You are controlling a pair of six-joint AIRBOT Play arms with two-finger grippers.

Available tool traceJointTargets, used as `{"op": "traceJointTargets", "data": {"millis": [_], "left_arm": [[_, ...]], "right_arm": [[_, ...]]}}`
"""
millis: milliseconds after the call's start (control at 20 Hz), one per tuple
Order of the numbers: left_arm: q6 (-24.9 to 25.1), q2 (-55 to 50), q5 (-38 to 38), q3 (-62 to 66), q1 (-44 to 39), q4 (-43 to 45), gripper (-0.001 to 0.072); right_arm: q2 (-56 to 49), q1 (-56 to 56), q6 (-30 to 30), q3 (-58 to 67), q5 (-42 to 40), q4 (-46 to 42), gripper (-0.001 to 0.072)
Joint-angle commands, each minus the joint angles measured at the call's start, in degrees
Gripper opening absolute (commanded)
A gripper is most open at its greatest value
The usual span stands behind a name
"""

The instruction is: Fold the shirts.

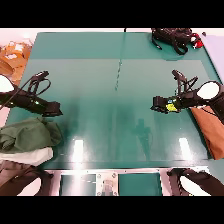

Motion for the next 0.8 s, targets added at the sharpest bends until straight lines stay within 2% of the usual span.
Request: {"op": "traceJointTargets", "data": {"millis": [0, 500, 600, 650, 700, 750], "left_arm": [[0.0, 0.0, 0.0, 0.0, 0.0, 0.0, 0.0020], [0.0, 0.0, 0.1, 0.0, 0.0, 0.5, 0.0020], [-2.8, 0.1, -0.2, 0.0, 0.0, 4.7, 0.0022], [-6.2, 0.1, -1.1, 0.0, 0.0, 10.0, 0.0202], [-10.4, 0.1, -2.2, 0.0, 0.0, 16.6, 0.0604], [-15.1, 0.0, -3.7, 0.0, 0.0, 24.7, 0.0718]], "right_arm": [[0.0, 0.0, 0.0, 0.0, 0.0, 0.0, 0.0026], [0.0, 0.0, 0.0, 0.0, 0.0, 0.0, 0.0027], [0.0, 0.0, 0.0, 0.0, 0.0, 0.0, 0.0026], [0.0, 0.0, 0.0, 0.0, 0.0, 0.0, 0.0027], [0.0, 0.0, 0.0, 0.0, 0.0, 0.0, 0.0026], [0.0, 0.0, 0.0, 0.0, 0.0, 0.0, 0.0026]]}}
